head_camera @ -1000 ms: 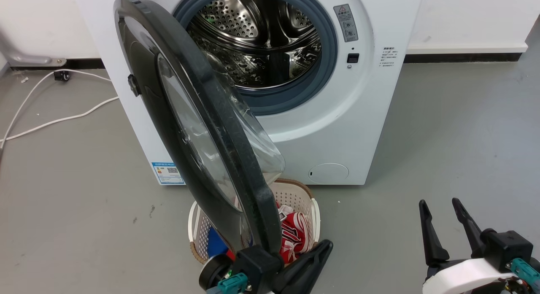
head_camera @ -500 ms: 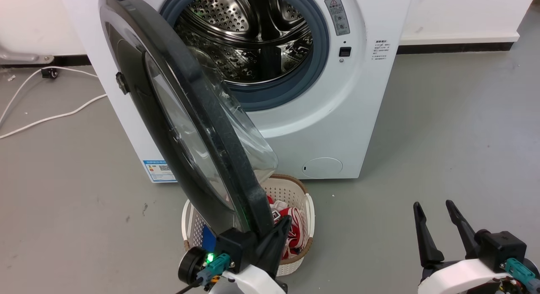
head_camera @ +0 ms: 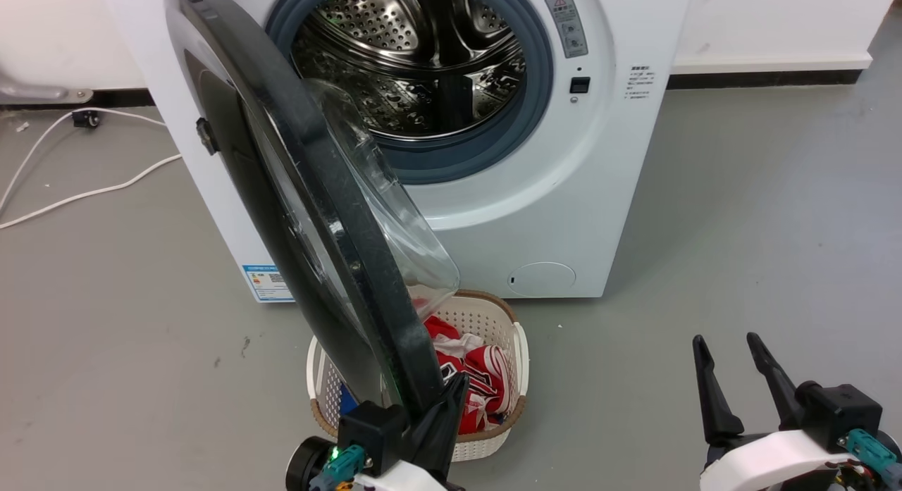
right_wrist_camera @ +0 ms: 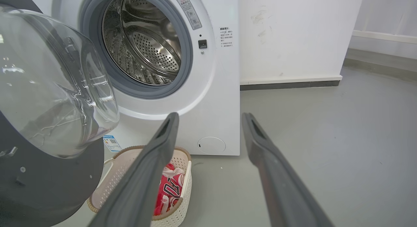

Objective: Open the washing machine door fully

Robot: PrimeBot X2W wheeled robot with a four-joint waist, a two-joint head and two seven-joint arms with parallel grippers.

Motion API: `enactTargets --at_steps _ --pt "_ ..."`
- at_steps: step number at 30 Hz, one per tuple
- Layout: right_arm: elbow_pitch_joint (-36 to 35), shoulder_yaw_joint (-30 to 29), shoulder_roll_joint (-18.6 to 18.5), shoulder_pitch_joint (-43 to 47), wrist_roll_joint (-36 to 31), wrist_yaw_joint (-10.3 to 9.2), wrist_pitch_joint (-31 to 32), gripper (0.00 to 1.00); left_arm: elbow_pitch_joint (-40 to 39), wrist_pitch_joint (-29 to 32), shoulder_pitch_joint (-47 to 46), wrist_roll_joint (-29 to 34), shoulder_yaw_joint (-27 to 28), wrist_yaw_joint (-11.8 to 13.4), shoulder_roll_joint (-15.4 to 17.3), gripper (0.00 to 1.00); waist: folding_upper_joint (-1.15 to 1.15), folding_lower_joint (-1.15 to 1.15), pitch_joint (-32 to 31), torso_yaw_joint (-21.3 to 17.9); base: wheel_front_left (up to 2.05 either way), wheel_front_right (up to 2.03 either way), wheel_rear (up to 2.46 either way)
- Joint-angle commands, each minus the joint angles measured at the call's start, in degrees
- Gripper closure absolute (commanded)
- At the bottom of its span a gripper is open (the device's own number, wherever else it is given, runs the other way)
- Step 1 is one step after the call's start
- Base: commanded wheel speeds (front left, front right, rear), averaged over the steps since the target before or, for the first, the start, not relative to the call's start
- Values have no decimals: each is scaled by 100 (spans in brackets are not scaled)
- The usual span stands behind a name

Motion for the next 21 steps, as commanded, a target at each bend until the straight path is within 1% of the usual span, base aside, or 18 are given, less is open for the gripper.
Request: enactTargets --at_steps 1,5,9,15,21 --pt "13 -25 24 -33 31 -1 -31 0 -3 11 76 -10 105 74 92 100 0 0 -1 45 0 0 0" --pt "-3 -132 27 -30 23 -1 -37 0 -167 34 200 -37 180 159 172 100 0 0 -7 208 0 0 0" --pt "-39 -214 30 -2 -17 -1 -47 0 -388 45 315 -25 249 285 230 100 0 0 -4 461 0 0 0" --pt "-68 -311 33 33 -5 -1 -53 0 -696 50 482 1 256 404 262 100 0 0 19 946 0 0 0" --pt "-114 -333 29 41 -12 -1 -44 0 -800 0 552 -24 383 540 324 100 0 0 34 1435 0 0 0"
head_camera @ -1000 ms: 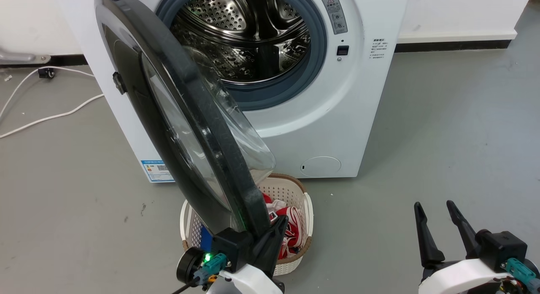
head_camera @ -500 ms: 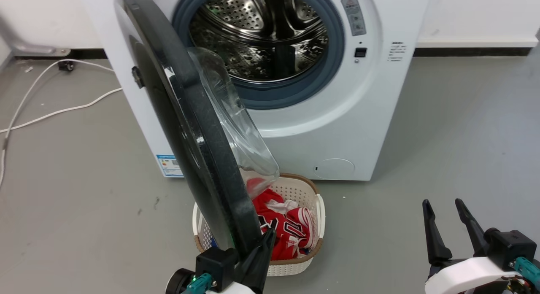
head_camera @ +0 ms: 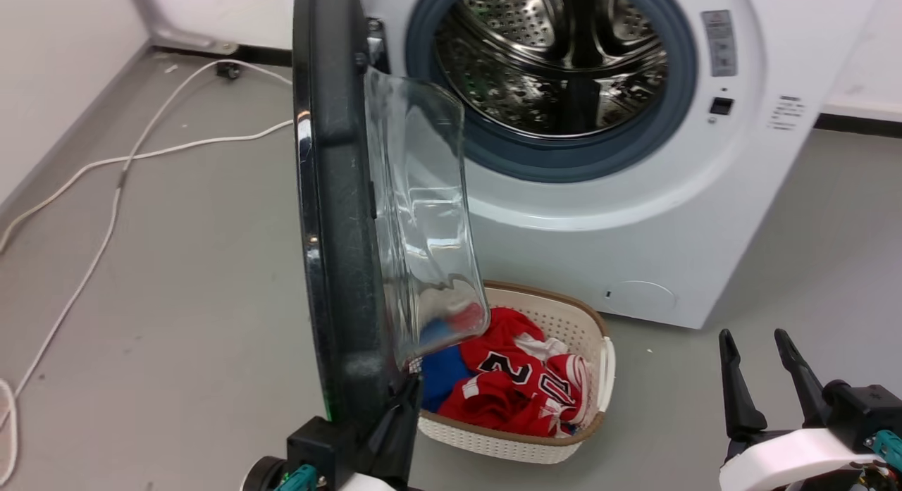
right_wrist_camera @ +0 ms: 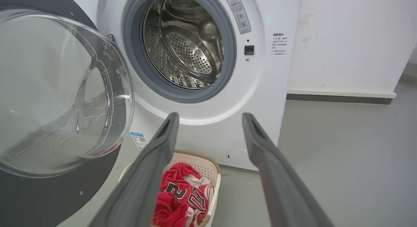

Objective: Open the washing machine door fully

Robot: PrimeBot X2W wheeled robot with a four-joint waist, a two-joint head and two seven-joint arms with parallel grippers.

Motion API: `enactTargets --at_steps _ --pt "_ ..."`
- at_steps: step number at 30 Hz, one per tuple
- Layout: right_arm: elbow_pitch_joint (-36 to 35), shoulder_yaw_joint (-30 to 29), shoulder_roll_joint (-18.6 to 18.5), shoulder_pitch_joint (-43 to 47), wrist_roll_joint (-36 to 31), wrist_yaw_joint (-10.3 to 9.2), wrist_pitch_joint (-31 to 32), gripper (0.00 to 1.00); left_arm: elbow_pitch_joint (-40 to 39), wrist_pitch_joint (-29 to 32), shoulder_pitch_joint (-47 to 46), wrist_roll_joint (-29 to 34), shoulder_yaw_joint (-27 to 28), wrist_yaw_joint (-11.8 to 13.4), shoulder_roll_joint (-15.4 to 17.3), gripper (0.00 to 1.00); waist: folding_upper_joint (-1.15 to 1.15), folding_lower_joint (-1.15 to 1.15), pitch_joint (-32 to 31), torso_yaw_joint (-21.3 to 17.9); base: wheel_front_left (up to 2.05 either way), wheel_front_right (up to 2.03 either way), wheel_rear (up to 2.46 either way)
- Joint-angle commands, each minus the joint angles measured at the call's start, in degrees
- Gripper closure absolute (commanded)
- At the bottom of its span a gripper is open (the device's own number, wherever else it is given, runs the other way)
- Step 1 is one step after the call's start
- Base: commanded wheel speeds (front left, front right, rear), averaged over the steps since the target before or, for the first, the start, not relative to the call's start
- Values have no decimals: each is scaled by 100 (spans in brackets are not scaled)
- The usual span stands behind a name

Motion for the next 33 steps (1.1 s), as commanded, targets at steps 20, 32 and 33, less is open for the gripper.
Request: enactTargets --at_steps 20,32,33 --pt "-130 -66 22 8 -30 -1 117 0 935 -275 -765 -664 1560 33 880 100 0 0 163 601 0 0 0" --pt "-188 -85 -57 -138 -22 -1 136 0 1908 -523 -1601 -1098 2381 -24 1348 100 0 0 516 382 0 0 0" --pt "-188 -87 -67 -147 -19 -1 134 0 1980 -539 -1657 -1116 2457 -40 1425 100 0 0 545 364 0 0 0"
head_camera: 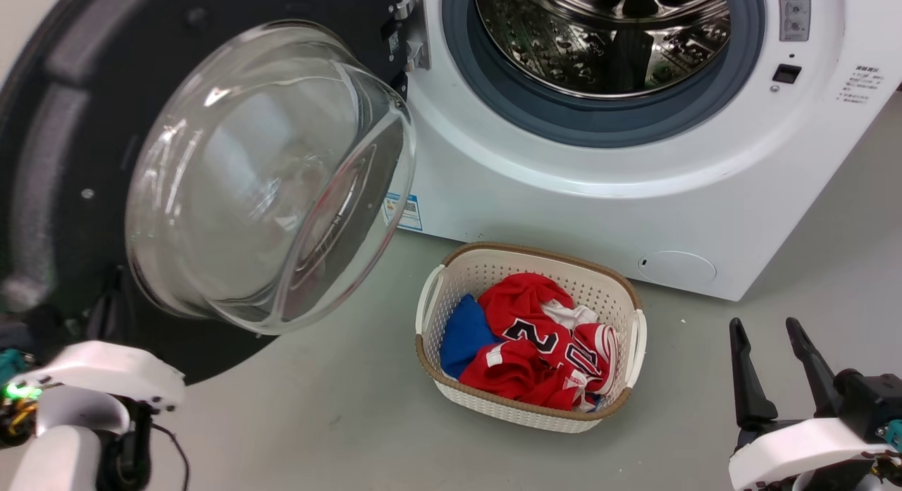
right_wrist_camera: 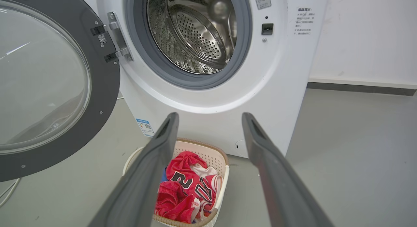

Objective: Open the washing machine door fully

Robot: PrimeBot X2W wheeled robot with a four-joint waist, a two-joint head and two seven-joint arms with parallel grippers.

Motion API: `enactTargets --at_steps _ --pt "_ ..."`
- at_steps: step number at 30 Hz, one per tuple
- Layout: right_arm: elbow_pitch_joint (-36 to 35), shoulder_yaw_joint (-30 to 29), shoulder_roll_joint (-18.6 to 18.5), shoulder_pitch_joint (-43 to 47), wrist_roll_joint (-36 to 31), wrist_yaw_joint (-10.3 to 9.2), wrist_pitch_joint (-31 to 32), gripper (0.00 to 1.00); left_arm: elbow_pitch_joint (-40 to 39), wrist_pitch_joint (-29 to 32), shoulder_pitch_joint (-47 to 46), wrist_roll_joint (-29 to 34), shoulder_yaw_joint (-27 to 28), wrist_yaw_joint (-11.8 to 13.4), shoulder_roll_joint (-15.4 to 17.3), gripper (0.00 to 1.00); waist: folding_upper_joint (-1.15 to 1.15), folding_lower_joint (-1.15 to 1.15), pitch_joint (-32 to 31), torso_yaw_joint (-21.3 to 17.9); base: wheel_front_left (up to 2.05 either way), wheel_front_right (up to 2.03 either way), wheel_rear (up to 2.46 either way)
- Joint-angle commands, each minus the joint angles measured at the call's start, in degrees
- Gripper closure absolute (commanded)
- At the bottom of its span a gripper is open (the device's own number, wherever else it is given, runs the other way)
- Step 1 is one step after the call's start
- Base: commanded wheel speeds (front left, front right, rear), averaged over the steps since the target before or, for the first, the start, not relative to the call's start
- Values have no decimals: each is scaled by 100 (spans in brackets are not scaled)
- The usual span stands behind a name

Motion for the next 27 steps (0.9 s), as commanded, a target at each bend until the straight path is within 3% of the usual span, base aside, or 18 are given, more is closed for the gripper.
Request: enactTargets --at_steps 1,15,22,27 --pt "-14 5 -36 -86 15 -1 -20 0 44 -39 -101 -38 83 20 72 100 0 0 28 -24 0 0 0" --pt "68 43 -97 -238 59 -1 -39 0 1273 -34 -1089 -199 329 -268 683 100 0 0 212 -102 0 0 0" --pt "119 114 -139 -314 8 -1 -44 0 1788 -119 -1466 -163 281 -341 799 100 0 0 175 -175 0 0 0" --pt "206 168 -106 -236 17 -1 -93 0 1720 -363 -1155 -134 225 -347 684 100 0 0 -3 -236 0 0 0"
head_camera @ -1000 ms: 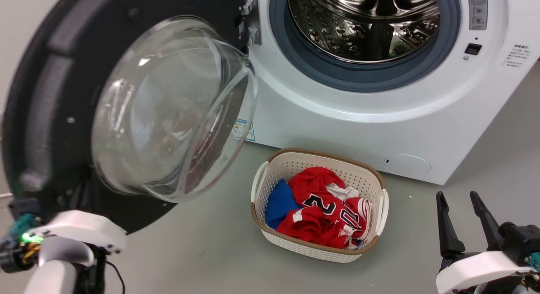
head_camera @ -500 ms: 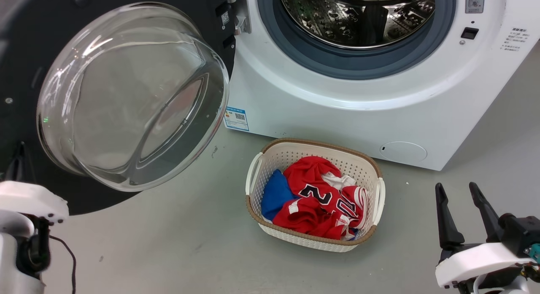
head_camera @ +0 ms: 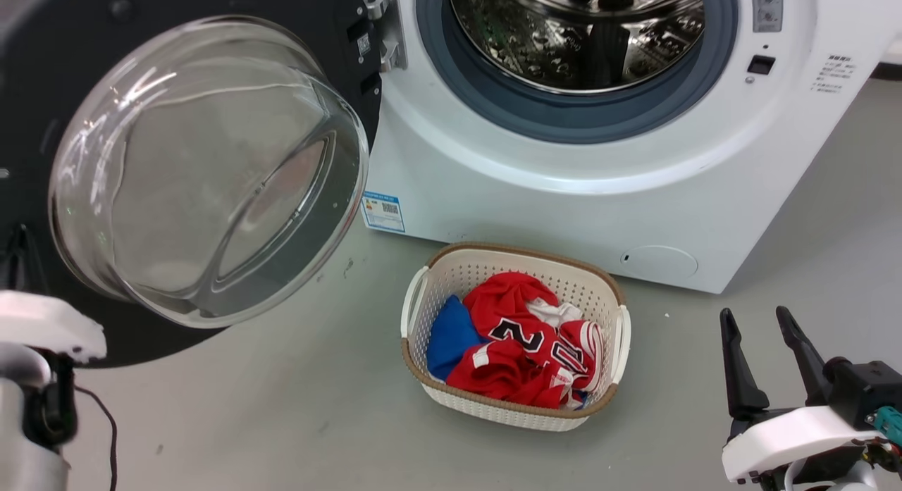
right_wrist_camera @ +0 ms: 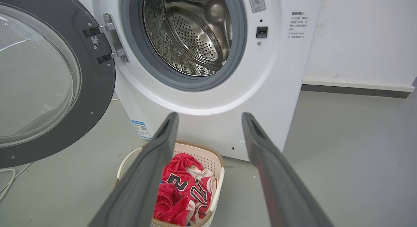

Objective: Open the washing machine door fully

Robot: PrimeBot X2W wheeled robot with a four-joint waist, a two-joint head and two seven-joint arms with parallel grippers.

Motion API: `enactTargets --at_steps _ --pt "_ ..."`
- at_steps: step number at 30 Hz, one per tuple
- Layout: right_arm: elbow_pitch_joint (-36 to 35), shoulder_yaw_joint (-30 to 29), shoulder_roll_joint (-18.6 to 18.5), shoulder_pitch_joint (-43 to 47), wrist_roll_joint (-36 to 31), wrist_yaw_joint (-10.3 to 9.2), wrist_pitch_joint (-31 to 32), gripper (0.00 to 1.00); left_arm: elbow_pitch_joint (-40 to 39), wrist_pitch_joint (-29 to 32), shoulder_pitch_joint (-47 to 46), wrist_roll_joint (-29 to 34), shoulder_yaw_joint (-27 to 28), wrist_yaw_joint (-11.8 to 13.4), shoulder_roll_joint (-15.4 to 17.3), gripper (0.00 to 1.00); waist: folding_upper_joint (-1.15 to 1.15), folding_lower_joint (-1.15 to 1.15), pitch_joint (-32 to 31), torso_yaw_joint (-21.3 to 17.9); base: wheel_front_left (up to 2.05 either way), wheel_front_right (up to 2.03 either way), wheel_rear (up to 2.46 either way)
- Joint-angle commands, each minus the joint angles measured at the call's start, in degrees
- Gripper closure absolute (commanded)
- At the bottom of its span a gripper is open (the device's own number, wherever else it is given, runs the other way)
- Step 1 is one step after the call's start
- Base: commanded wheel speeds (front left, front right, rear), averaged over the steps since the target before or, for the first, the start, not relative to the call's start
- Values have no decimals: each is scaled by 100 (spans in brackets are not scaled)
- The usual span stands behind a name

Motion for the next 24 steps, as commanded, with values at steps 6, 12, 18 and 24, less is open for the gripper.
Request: enactTargets --at_steps 6,12,18,24 --pt "101 -47 72 159 17 -1 -63 0 -583 -229 738 165 -161 153 -249 100 0 0 -330 3 0 0 0" --pt "114 -70 119 265 -30 -1 -85 0 -1616 -230 1649 527 -507 461 -441 100 0 0 -565 -34 0 0 0" --pt "74 -124 151 359 -39 -1 -73 0 -2617 -134 2358 849 -1008 701 -718 100 0 0 -663 -107 0 0 0" --pt "59 -22 165 299 -69 -1 -11 0 -2713 -43 2297 922 -1577 538 -1057 100 0 0 -680 -343 0 0 0"
